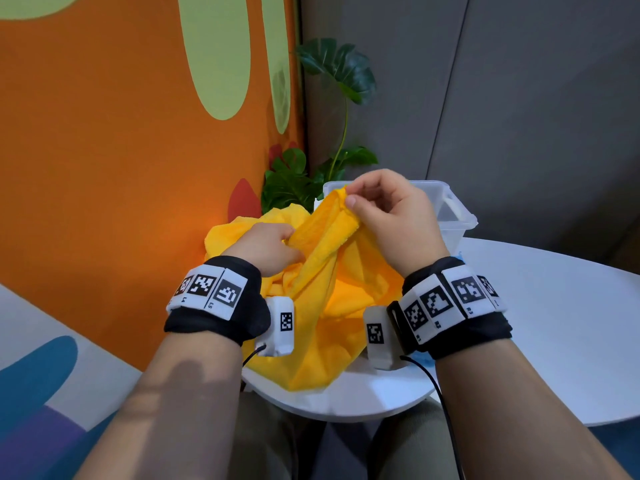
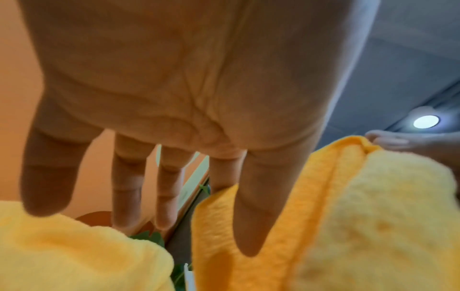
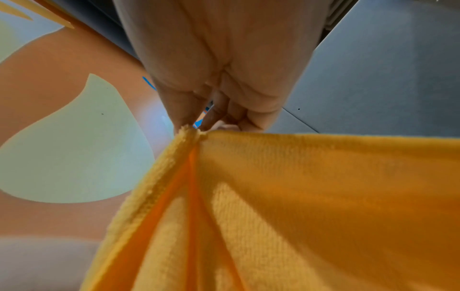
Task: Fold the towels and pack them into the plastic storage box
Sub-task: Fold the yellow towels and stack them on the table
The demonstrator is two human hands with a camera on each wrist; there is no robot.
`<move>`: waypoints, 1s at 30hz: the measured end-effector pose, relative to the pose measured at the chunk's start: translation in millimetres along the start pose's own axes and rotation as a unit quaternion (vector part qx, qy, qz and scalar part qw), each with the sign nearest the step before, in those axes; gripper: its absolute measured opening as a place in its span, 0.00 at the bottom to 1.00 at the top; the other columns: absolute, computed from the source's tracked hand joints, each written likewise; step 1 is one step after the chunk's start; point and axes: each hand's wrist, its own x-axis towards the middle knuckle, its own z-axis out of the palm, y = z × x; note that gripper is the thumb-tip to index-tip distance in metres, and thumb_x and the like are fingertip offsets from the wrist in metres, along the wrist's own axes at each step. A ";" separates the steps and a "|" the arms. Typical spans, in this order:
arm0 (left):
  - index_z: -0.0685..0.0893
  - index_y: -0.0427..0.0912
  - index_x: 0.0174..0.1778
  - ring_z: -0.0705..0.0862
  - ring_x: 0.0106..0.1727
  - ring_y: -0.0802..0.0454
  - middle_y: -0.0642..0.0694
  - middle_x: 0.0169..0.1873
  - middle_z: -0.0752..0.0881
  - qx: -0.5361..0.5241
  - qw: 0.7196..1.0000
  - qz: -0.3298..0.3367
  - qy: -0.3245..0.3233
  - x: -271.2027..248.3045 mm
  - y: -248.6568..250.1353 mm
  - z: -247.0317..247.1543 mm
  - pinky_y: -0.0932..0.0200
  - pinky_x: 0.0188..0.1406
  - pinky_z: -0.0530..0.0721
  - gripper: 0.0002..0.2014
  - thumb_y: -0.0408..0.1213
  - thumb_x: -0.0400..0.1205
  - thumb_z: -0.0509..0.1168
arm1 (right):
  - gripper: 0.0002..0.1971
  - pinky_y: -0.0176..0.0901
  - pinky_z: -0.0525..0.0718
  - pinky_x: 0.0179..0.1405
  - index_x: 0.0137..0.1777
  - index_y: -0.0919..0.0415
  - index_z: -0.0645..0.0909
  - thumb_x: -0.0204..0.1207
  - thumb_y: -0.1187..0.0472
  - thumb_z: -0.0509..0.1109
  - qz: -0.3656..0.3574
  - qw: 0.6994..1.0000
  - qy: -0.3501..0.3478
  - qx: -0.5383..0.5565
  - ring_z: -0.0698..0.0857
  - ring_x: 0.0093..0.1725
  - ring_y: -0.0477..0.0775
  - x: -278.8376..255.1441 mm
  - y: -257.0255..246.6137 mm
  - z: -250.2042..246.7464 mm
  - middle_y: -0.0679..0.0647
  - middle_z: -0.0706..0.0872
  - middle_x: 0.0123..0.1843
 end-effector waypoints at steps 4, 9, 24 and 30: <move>0.64 0.41 0.26 0.61 0.26 0.50 0.45 0.25 0.63 0.007 0.998 -0.029 0.047 4.5 -13.1 0.1 0.56 0.25 0.58 0.21 0.39 0.81 0.66 | 0.06 0.35 0.82 0.45 0.44 0.50 0.83 0.76 0.63 0.71 0.002 0.997 0.068 -0.029 0.83 0.43 0.40 4.2 4.3 -6.5 0.40 0.85 0.40; 0.89 0.42 0.38 0.80 0.37 0.46 0.42 0.37 0.87 -0.092 0.971 0.020 0.218 -0.3 -10.9 -20.4 0.53 0.38 0.77 0.05 0.37 0.77 0.68 | 0.06 0.31 0.79 0.43 0.45 0.48 0.80 0.78 0.62 0.69 0.011 0.988 0.108 -0.111 0.81 0.44 0.40 4.6 12.9 -11.6 0.43 0.84 0.44; 0.79 0.54 0.53 0.82 0.53 0.47 0.47 0.49 0.83 -0.147 0.961 0.029 0.231 -6.2 -5.9 -37.4 0.53 0.45 0.79 0.17 0.27 0.74 0.64 | 0.05 0.23 0.79 0.41 0.47 0.52 0.78 0.78 0.63 0.69 -0.021 0.979 0.165 -0.114 0.81 0.42 0.38 4.7 7.0 -9.7 0.44 0.83 0.42; 0.81 0.54 0.67 0.77 0.62 0.66 0.61 0.61 0.82 -0.116 0.969 0.185 0.118 -18.7 30.2 -32.1 0.70 0.56 0.75 0.20 0.38 0.78 0.70 | 0.13 0.38 0.85 0.45 0.41 0.46 0.78 0.72 0.65 0.75 -0.032 0.998 0.042 -0.019 0.86 0.42 0.42 7.2 3.3 6.6 0.44 0.85 0.39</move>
